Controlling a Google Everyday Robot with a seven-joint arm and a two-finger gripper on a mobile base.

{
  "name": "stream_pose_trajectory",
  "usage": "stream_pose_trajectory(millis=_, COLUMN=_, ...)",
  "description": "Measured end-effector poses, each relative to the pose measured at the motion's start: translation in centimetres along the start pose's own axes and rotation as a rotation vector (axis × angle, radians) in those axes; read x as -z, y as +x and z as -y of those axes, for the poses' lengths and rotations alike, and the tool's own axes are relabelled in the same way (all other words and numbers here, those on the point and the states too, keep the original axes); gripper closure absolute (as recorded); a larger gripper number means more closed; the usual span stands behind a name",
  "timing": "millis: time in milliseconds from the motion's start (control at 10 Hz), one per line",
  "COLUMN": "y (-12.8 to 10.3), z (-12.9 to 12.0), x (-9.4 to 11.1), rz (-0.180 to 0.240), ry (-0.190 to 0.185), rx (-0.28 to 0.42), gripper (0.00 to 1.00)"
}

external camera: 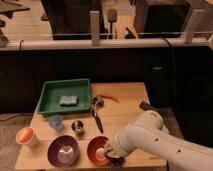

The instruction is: Place grapes in red bowl

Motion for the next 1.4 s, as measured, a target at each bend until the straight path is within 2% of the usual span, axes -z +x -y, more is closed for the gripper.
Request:
stream_pose_trajectory(millis=500, y=-0.5, z=0.2, x=-0.2, rz=0.013, ry=0.007, rx=0.017, gripper=0.98)
stream_pose_trajectory(millis=800, y=-0.7, z=0.5, x=1.5, rz=-0.004, ry=0.031, rx=0.009, gripper=0.98)
stream_pose_trajectory(millis=1100, y=-3.0, z=2.5, x=3.1, rz=0.036, ry=0.092, rx=0.056, gripper=0.98)
stream_pose_trajectory(millis=1400, y=-6.0, z=5.3, x=2.7, rz=0.066, ry=0.096, rx=0.131, gripper=0.98)
